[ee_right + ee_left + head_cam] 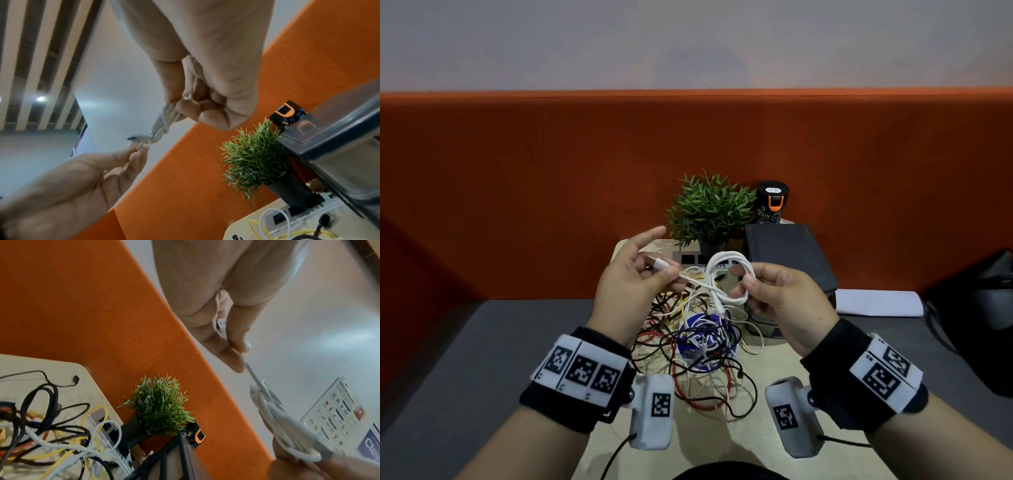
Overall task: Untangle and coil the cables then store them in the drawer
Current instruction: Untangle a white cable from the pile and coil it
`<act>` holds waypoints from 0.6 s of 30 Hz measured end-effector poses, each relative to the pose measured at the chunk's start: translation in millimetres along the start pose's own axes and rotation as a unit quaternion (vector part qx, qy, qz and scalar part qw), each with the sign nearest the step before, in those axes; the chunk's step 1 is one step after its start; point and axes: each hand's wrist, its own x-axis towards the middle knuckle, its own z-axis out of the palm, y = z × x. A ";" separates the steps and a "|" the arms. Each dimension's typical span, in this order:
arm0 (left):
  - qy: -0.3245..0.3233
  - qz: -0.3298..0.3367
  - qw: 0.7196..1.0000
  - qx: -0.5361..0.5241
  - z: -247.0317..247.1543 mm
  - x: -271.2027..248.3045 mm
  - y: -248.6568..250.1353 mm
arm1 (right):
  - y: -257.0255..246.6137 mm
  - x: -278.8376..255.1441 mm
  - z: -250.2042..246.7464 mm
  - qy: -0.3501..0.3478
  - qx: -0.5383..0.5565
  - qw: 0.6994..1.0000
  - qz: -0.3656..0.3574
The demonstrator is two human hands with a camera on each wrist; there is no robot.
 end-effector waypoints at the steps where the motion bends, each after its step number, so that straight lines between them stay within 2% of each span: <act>1: 0.007 -0.005 1.000 -0.001 1.5 1.3 -0.6 | -0.4 -1.0 1.6 -0.001 -0.012 1.000 -0.006; 8: 0.057 -0.066 0.996 -0.011 13.4 4.1 -16.4 | 2.1 -5.7 7.1 -0.048 -0.039 0.998 -0.030; 13: -0.028 -0.079 0.996 0.039 21.2 3.1 -13.2 | 0.6 -6.4 8.7 -0.065 -0.056 0.995 -0.043; 16: -0.059 -0.076 0.994 0.060 22.6 -0.1 -11.4 | 0.1 -3.4 9.7 -0.040 -0.039 0.997 -0.045; 18: -0.067 -0.092 0.993 0.027 23.1 -2.2 -10.4 | 0.4 -0.3 9.6 -0.012 -0.025 0.999 -0.046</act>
